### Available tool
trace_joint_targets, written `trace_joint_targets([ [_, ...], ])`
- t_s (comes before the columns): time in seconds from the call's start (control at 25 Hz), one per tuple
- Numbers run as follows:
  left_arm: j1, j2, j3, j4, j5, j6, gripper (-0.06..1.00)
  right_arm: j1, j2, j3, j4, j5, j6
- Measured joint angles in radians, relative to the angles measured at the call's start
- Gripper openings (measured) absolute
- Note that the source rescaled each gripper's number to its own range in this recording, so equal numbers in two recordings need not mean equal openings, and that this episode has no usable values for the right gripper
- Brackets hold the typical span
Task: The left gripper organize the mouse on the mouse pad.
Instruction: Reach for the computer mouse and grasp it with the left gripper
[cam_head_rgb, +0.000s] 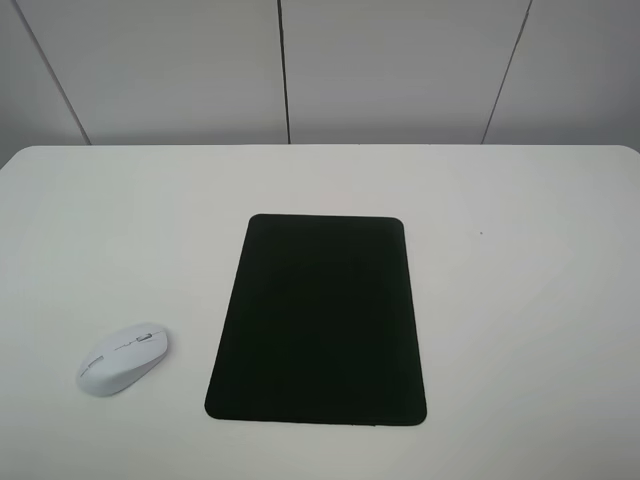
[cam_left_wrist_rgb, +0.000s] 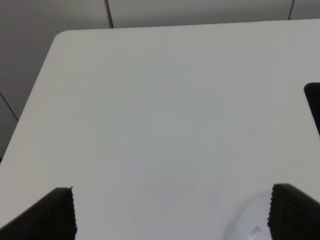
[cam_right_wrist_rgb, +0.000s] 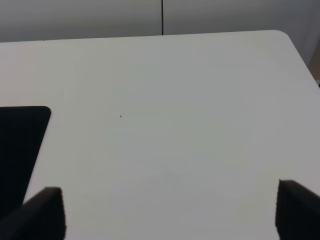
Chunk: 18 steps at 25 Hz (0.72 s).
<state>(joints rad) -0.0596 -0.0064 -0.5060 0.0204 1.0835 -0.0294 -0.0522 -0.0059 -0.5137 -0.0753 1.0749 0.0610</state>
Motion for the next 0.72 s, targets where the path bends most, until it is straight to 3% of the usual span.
trace_joint_targets([
  [0.72,0.000,0.000,0.000,0.000,0.000,0.000,1.00,0.000,0.000,0.000,0.000,0.000,0.000],
])
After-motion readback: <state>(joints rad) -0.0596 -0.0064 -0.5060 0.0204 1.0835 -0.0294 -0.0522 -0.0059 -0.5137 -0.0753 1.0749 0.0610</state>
